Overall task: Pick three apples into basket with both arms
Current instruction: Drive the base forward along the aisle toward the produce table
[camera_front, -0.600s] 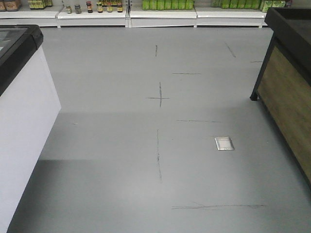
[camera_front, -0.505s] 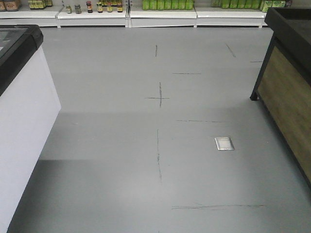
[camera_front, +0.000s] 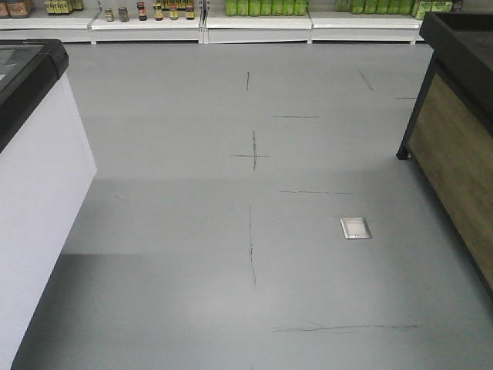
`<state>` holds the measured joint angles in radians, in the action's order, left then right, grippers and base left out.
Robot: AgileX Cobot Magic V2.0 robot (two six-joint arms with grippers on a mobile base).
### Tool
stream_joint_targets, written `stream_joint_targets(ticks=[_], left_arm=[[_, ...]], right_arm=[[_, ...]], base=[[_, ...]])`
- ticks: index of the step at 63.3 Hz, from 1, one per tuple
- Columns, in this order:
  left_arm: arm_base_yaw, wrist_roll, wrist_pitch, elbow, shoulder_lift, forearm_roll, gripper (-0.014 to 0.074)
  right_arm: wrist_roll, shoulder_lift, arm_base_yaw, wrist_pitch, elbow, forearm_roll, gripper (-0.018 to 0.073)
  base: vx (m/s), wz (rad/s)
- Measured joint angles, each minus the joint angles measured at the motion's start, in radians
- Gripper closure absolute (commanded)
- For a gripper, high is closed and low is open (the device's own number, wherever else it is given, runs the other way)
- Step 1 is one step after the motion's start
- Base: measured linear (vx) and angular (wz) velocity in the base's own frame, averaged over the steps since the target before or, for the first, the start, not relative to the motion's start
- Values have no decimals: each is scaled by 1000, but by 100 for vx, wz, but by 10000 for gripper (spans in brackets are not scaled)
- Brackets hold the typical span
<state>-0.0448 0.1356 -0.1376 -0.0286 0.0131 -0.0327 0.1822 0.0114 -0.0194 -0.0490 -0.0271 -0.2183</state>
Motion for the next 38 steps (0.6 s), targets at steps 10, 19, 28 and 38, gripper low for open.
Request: stream_joint_targets(ticks=[10, 19, 28, 38], left_arm=[[0, 0, 0, 0, 0, 0, 603], [0, 0, 0, 0, 0, 0, 603], [0, 0, 0, 0, 0, 0, 603], [0, 0, 0, 0, 0, 0, 603]], right_arm=[[0, 0, 0, 0, 0, 0, 564], [0, 0, 0, 0, 0, 0, 564], [0, 0, 0, 0, 0, 0, 564], [0, 0, 0, 0, 0, 0, 564]], base=[[0, 0], [0, 0], [0, 0], [0, 0]])
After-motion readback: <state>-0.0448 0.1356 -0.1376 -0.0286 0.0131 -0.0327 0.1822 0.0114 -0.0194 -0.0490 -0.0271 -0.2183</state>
